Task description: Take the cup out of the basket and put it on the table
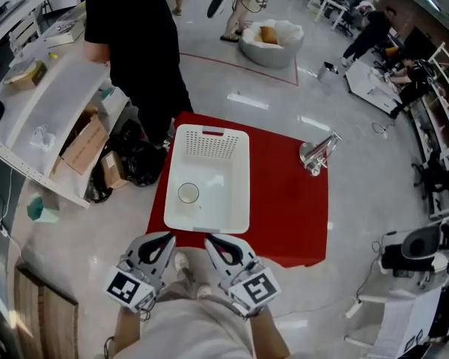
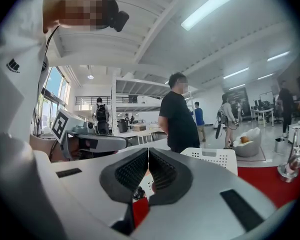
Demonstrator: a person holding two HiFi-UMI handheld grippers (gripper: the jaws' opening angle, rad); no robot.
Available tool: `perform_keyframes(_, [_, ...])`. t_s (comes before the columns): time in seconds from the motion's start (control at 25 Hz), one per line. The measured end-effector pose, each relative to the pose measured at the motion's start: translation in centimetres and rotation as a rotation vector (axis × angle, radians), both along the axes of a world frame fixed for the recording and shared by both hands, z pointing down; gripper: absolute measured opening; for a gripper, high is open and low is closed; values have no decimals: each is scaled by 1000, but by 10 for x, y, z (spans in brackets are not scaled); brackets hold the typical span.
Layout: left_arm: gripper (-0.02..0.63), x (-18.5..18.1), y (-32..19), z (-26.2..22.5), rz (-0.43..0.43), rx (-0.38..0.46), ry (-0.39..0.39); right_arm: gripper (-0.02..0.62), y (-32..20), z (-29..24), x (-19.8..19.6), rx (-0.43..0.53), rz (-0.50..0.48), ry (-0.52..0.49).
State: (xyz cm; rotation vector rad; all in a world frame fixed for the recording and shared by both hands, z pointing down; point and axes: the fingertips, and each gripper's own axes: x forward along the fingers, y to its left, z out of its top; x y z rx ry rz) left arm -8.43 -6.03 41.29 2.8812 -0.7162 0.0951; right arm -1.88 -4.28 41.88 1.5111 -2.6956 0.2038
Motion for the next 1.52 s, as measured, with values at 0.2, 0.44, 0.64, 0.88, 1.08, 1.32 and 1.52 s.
perform_keyframes(0.2, [11, 2, -23, 3, 37, -8, 7, 9, -23, 1, -3, 6, 20, 20])
perform_keyframes(0.44, [11, 9, -44, 3, 59, -15, 16, 9, -45, 1, 2, 5, 26, 61])
perform_keyframes(0.64, [11, 15, -63, 2, 33, -11, 24, 9, -66, 5, 11, -3, -16, 123])
perform_keyframes(0.88, [11, 21, -83, 7, -40, -19, 21, 9, -89, 17, 18, -38, -92, 148])
perform_keyframes(1.08, [11, 24, -98, 13, -91, -40, 4, 9, -107, 28, 26, -74, -151, 156])
perform_keyframes(1.32, [11, 25, -110, 19, -131, -55, -3, 11, -128, 42, 27, -110, -228, 211])
perform_keyframes(1.52, [11, 24, -113, 26, -151, -63, -10, 11, -142, 60, 23, -141, -288, 245])
